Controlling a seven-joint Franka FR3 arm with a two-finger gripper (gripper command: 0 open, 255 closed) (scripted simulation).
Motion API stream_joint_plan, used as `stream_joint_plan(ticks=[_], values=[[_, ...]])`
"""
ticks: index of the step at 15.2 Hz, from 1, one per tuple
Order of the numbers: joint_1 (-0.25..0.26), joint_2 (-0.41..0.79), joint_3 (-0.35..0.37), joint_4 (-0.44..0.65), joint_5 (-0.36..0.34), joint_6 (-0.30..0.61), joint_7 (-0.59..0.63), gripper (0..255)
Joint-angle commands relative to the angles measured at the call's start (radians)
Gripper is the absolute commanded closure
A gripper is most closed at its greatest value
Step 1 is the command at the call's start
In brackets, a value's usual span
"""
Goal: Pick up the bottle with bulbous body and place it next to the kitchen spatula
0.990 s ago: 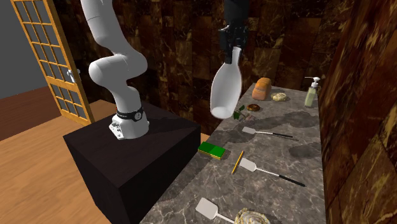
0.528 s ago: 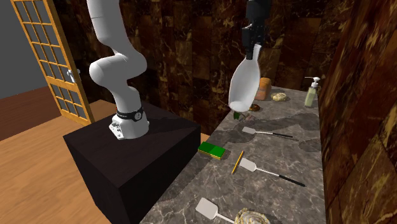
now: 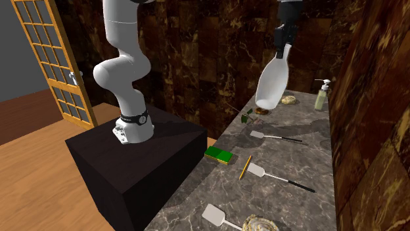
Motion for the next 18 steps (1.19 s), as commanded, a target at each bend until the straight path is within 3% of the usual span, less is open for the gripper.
stream_joint_plan(ticks=[1,4,5,18], values=[[0.041,0.093,0.012,0.121,-0.040,-0.037,0.044,255],[0.118,0.240,0.017,0.331,-0.100,-0.112,0.094,255],[0.164,0.322,0.015,0.458,-0.130,-0.160,0.111,255],[0.121,0.270,0.013,0.198,-0.113,0.047,0.124,255]])
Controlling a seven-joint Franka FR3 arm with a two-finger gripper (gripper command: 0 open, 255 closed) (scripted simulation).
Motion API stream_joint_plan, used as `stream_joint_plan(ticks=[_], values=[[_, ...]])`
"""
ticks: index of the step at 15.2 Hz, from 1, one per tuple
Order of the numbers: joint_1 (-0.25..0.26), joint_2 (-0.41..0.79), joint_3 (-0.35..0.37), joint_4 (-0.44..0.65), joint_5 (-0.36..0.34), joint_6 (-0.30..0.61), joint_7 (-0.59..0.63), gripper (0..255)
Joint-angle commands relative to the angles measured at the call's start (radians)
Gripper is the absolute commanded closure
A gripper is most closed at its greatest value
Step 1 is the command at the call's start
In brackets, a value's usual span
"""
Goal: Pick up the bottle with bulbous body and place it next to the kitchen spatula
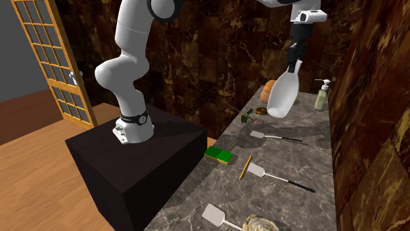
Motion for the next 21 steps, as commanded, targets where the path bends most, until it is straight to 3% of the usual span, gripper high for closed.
stream_joint_plan(ticks=[1,21], values=[[-0.003,-0.001,-0.001,-0.026,-0.001,0.027,0.002,255],[-0.019,0.035,-0.015,-0.245,-0.026,0.275,0.032,255]])
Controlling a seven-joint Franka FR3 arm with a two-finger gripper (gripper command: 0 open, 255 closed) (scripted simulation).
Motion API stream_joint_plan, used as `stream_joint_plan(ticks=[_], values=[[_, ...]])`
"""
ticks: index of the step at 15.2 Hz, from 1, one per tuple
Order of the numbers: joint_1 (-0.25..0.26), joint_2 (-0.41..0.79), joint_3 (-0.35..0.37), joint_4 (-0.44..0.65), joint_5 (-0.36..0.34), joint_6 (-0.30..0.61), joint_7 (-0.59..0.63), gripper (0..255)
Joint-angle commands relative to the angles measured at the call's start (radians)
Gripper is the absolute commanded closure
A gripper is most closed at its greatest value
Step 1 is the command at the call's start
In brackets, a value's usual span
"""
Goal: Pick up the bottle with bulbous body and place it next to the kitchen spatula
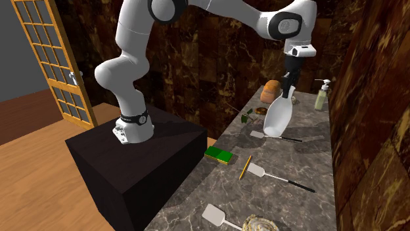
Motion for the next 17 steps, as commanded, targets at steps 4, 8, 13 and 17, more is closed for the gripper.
stream_joint_plan(ticks=[4,8,13,17], values=[[0.002,0.025,-0.007,-0.032,-0.013,0.056,0.009,255],[0.004,0.045,-0.013,-0.056,-0.024,0.099,0.017,255],[0.008,0.074,-0.022,-0.080,-0.039,0.150,0.028,255],[0.012,0.101,-0.030,-0.094,-0.051,0.189,0.037,255]])
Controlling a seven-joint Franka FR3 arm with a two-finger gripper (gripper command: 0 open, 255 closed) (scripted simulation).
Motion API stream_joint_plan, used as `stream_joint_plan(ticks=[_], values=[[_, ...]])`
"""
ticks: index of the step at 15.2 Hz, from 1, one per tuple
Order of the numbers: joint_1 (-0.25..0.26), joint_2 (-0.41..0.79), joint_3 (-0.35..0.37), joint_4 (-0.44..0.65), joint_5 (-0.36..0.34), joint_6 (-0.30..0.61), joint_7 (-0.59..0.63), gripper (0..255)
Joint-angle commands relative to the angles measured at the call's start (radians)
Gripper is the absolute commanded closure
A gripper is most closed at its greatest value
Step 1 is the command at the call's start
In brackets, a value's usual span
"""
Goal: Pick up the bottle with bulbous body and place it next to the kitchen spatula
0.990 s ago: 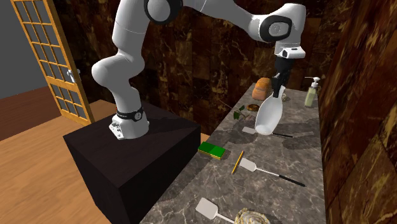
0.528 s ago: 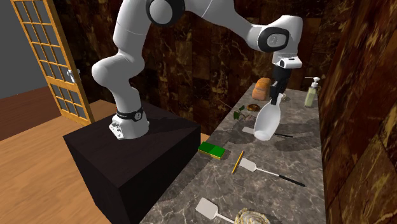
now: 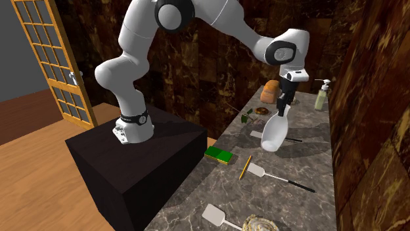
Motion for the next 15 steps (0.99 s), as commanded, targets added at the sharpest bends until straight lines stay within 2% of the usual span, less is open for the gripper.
stream_joint_plan(ticks=[1,8,15], values=[[0.001,0.013,-0.004,-0.006,-0.006,0.020,0.003,255],[0.011,0.066,-0.021,-0.020,-0.030,0.084,0.019,255],[0.012,0.070,-0.022,-0.021,-0.032,0.089,0.020,255]])
